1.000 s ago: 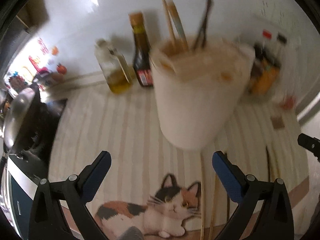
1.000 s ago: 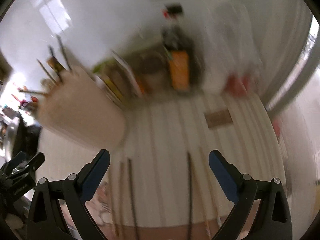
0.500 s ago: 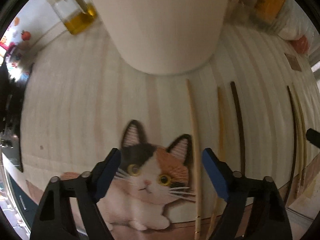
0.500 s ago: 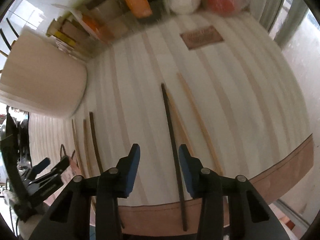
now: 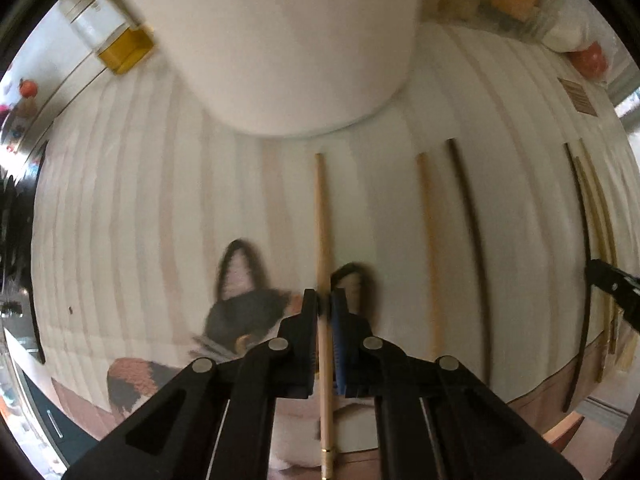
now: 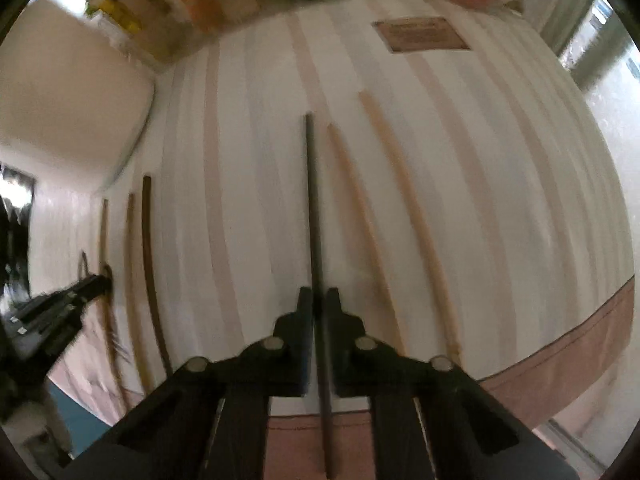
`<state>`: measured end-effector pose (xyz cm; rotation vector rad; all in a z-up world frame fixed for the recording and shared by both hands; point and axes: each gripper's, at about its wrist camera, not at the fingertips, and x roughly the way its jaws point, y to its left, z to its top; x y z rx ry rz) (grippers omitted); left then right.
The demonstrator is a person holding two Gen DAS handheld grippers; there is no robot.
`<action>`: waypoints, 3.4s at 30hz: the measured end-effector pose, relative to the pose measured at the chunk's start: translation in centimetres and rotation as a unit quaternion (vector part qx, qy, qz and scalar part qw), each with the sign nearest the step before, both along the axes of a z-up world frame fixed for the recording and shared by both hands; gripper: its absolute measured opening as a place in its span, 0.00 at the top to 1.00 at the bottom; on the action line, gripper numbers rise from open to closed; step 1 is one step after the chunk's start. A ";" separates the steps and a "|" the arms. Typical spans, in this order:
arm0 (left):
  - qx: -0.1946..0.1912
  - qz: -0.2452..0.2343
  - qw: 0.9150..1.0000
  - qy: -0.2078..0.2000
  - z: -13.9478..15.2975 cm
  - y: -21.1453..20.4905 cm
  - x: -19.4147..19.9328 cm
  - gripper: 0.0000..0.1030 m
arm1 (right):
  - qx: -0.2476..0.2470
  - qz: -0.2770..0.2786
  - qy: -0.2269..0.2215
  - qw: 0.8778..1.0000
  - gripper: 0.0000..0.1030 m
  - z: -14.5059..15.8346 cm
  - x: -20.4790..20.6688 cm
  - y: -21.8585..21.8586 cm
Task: Organize utensils
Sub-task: 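Grasp a light chopstick with the left tool while the right tool grasps a dark chopstick, then lift both chopsticks and carry them up above the beige holder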
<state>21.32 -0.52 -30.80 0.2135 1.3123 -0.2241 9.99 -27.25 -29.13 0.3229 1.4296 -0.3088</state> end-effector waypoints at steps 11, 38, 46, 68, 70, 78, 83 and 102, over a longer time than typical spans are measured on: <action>-0.051 0.048 0.996 0.061 -0.6 6.3 -1.1 0.95 | 0.067 0.035 0.054 0.996 0.94 -0.6 -0.2 3.5; -0.056 0.016 0.998 0.030 2.8 3.4 -0.5 0.96 | 0.033 0.103 0.036 0.993 0.95 1.1 5.1 6.8; -0.087 0.036 0.995 -0.022 7.9 5.7 -2.5 0.96 | 0.050 0.099 -0.039 0.993 0.95 6.3 2.6 5.9; -0.121 0.057 0.983 -0.125 15.2 8.7 -1.4 0.96 | 0.050 0.136 -0.179 0.973 0.96 15.4 6.0 9.8; -0.123 0.059 0.982 -0.132 15.7 8.8 -1.3 0.96 | 0.051 0.140 -0.188 0.971 0.96 16.1 6.1 10.1; -0.126 0.068 0.975 -0.170 19.0 9.5 -1.5 0.96 | 0.051 0.150 -0.226 0.961 0.96 19.6 6.6 11.0; -0.127 0.073 0.969 -0.198 22.4 10.1 -1.2 0.96 | 0.051 0.160 -0.251 0.953 0.96 22.7 7.1 11.4; -0.169 0.058 0.935 -0.307 37.1 11.2 3.0 0.96 | 0.021 0.209 -0.337 0.918 0.97 38.2 12.9 13.6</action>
